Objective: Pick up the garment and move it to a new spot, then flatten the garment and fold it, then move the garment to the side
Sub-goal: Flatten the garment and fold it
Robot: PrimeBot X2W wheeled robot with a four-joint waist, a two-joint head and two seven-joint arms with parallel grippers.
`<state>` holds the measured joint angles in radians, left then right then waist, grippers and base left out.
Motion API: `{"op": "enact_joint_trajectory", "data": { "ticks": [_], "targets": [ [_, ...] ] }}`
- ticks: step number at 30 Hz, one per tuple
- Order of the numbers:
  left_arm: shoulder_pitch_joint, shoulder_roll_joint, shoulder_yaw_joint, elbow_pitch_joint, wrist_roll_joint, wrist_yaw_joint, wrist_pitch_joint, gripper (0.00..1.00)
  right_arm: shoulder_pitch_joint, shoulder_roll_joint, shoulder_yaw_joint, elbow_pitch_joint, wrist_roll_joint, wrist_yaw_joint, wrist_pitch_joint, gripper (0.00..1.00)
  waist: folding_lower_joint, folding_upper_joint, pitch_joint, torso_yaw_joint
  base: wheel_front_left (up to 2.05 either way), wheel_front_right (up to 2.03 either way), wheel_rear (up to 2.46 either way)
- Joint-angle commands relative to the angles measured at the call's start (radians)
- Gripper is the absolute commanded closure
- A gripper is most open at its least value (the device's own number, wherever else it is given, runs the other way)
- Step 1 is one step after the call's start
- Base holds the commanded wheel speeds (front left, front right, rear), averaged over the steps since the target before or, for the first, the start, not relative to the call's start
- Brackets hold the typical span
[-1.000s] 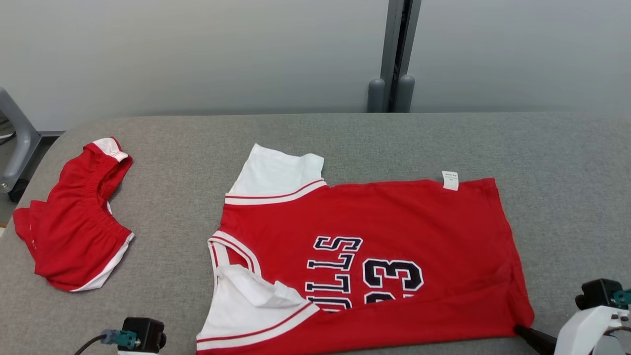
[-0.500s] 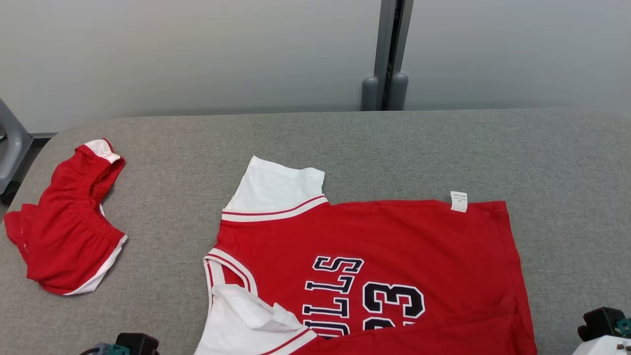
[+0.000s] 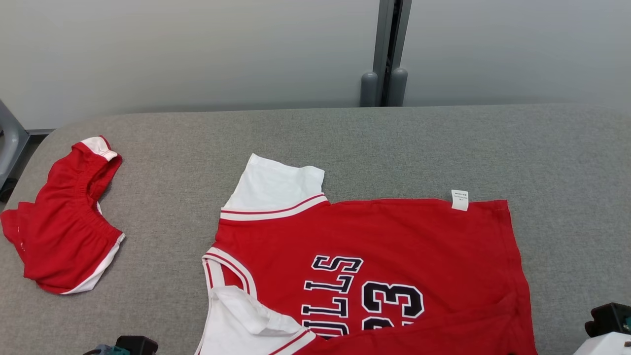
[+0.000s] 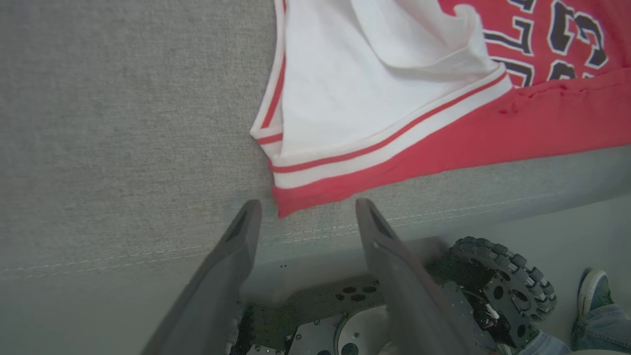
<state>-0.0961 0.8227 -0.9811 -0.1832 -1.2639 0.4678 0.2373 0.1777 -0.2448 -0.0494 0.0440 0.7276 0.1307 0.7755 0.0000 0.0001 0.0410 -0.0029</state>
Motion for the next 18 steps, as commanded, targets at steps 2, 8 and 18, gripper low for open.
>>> {"op": "enact_joint_trajectory", "data": {
  "ticks": [2, 8, 18],
  "targets": [
    [-0.017, 0.005, 0.004, 0.000, 0.007, 0.009, 0.002, 0.00, 0.015, 0.011, -0.033, -0.025, -0.028, 0.000, 0.019, 0.00, 0.0000, -0.0001, 0.001, 0.001, 0.00, 0.00, 0.00],
    [-0.030, 0.009, 0.013, -0.011, 0.028, 0.015, -0.019, 0.00, 0.016, 0.037, -0.077, -0.084, -0.065, 0.000, 0.044, 0.00, 0.0000, -0.0001, 0.000, 0.000, 0.00, 0.00, 0.00],
    [-0.135, 0.031, 0.043, -0.014, 0.116, -0.011, -0.054, 0.00, -0.071, 0.045, -0.135, -0.168, -0.157, 0.000, -0.038, 0.00, 0.0000, -0.0001, 0.013, -0.013, 0.00, 0.00, 0.00]
  ]
}}
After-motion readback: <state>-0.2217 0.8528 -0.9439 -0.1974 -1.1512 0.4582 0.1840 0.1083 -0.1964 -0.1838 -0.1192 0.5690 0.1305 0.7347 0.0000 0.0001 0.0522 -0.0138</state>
